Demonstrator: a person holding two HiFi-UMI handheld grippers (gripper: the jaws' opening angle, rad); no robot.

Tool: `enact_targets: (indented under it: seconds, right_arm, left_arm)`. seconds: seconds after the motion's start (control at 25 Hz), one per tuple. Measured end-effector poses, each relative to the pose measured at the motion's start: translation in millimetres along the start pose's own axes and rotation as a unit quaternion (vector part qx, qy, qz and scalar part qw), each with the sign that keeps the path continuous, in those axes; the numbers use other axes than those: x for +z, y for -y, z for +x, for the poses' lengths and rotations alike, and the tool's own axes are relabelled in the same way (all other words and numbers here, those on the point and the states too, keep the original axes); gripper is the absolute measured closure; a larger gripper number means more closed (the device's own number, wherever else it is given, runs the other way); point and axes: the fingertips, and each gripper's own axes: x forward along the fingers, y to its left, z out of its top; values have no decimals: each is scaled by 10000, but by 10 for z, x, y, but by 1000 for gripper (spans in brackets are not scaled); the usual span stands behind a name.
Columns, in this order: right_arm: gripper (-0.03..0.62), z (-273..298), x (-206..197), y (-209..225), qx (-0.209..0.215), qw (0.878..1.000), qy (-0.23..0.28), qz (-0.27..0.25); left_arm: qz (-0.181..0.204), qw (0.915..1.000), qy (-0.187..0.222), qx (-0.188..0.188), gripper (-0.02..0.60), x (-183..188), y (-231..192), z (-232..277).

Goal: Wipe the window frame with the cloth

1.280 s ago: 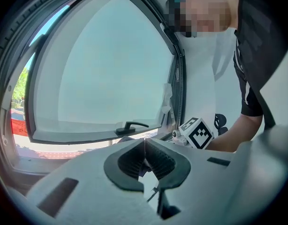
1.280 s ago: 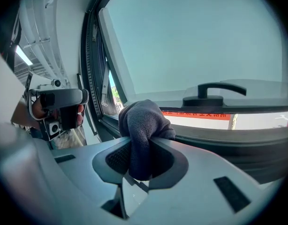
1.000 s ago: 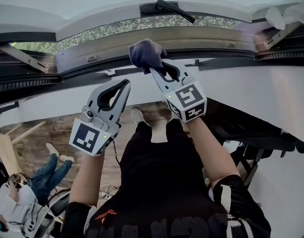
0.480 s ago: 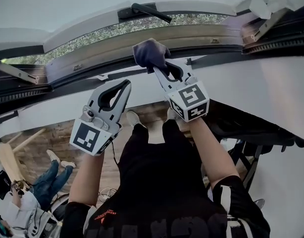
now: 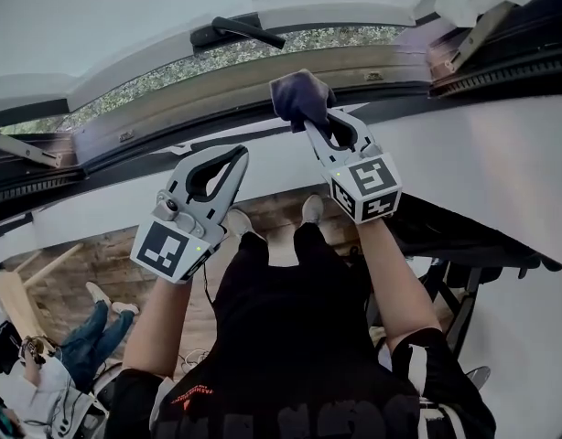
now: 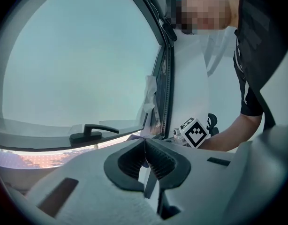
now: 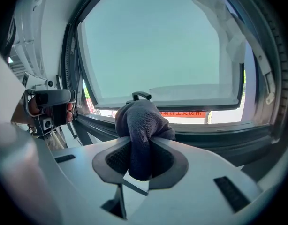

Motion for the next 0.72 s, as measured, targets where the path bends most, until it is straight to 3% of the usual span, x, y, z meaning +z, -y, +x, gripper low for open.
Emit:
enact_targets:
  seconds: [0.72]
  right_arm:
    - [516, -665, -152, 1219, -977, 9948, 103, 274]
  left_arm:
    - [44, 9993, -211, -309, 558, 57, 377, 547]
